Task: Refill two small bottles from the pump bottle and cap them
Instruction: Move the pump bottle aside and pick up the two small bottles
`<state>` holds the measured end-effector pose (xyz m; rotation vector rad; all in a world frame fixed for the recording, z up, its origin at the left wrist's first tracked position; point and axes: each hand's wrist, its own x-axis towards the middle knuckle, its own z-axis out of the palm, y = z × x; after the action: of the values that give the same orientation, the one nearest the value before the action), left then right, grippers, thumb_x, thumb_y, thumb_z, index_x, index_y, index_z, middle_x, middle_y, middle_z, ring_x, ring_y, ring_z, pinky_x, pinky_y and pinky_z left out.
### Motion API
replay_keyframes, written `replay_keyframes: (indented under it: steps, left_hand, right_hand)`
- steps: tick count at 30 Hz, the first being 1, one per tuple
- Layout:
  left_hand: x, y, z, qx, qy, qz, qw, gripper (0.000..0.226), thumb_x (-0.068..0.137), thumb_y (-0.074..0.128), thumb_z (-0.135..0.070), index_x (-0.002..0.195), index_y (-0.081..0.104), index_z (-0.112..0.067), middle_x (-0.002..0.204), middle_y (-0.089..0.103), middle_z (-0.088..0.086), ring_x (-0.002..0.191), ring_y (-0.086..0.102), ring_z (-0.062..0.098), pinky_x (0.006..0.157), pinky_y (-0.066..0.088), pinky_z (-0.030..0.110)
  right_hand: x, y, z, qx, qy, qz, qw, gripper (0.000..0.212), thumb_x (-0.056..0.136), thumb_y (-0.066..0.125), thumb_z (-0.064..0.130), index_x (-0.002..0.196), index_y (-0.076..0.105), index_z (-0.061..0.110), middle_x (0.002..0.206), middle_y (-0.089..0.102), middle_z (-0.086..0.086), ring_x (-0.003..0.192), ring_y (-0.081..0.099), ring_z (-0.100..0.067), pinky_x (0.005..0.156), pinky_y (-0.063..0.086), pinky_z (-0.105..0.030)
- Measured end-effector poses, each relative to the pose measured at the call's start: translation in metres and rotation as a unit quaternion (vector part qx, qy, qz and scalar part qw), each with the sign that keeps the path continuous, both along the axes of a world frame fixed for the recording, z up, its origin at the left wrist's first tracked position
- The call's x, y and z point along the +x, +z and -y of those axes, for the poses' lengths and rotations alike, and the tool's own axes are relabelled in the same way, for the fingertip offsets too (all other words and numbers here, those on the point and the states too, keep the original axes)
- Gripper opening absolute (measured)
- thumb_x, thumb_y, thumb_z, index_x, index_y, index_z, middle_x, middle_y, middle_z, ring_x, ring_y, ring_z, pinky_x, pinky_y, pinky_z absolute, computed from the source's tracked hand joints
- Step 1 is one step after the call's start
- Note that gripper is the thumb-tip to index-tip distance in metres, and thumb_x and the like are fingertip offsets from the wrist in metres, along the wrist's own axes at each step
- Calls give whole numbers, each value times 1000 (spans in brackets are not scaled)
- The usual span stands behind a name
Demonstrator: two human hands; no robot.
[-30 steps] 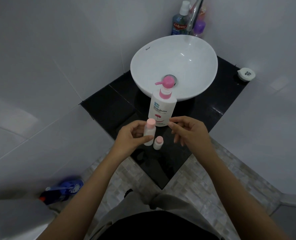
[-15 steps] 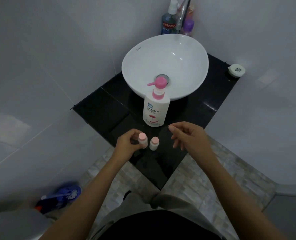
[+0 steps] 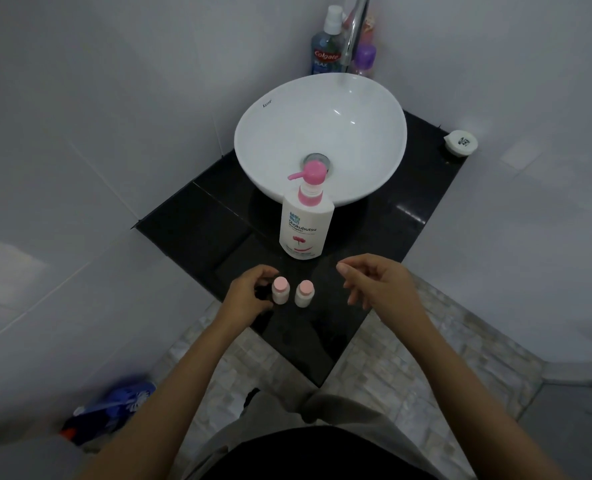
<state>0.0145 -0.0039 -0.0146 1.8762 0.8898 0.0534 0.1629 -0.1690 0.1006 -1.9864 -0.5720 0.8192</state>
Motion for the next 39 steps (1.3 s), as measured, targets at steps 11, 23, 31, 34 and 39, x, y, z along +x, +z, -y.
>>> replay_keyframes:
  steps: [11, 23, 31, 34, 39]
  left_hand:
    - [48, 47, -65, 10, 35, 93, 995, 59, 67, 81, -8, 120, 58, -20, 118, 61, -4, 107, 56, 9, 91, 43, 21]
    - [74, 46, -68, -11, -12, 141, 990, 50, 66, 79, 2, 113, 66, -11, 104, 72, 6, 91, 70, 15, 80, 58, 24]
    - [58, 50, -63, 35, 30, 152, 987, 42, 67, 80, -9, 105, 70, -21, 98, 74, -3, 87, 71, 8, 82, 59, 28]
    - [41, 65, -70, 65, 57, 161, 983, 39, 66, 82, -16, 102, 70, -24, 95, 75, -6, 83, 71, 4, 78, 59, 25]
    - [5, 87, -97, 96, 164, 171, 967, 38, 61, 86, -21, 97, 74, -21, 87, 76, -5, 75, 73, 8, 74, 60, 29]
  right_hand:
    - [50, -39, -55, -56, 33, 108, 992, 62, 74, 78, 26, 129, 52, 17, 112, 61, -1, 91, 61, -14, 80, 50, -25]
    - [48, -63, -85, -44, 61, 136, 988, 44, 75, 76, 21, 117, 62, 16, 115, 69, -2, 102, 66, -19, 88, 56, -43]
    - [46, -52, -89, -41, 107, 171, 978, 39, 74, 77, 19, 111, 65, 13, 106, 72, -3, 92, 67, -16, 83, 57, -38]
    - [43, -34, -105, -21, 150, 179, 972, 40, 74, 77, 19, 111, 65, 14, 107, 73, -3, 93, 68, -15, 83, 57, -37]
    - [37, -5, -164, 12, 244, 142, 959, 41, 69, 80, 17, 107, 66, 14, 105, 74, -3, 93, 70, -16, 81, 56, -35]
